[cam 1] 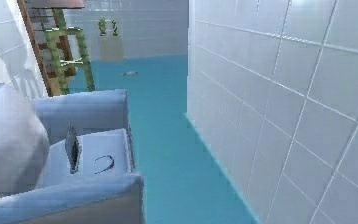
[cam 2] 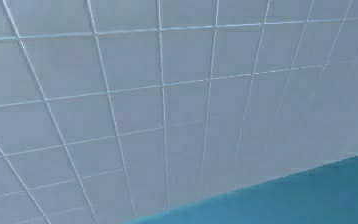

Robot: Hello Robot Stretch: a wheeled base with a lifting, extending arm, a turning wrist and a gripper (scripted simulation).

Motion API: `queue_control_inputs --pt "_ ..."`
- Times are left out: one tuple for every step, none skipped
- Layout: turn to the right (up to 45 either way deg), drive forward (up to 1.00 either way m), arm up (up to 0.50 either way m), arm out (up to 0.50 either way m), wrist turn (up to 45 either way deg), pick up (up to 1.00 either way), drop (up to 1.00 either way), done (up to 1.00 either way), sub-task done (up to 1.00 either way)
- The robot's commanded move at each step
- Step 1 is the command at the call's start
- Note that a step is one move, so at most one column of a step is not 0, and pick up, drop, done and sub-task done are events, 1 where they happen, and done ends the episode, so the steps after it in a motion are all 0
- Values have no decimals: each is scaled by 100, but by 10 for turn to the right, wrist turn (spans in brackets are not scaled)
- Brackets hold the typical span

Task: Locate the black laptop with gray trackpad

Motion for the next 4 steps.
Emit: queue_control_inputs --pt "180 0 0 0 0 0 0 0 0" --pt "0 75 0 0 0 0 0 0 0" --pt "-330 0 0 0 0 0 0 0 0" --pt "-30 0 0 0 0 0 0 0 0"
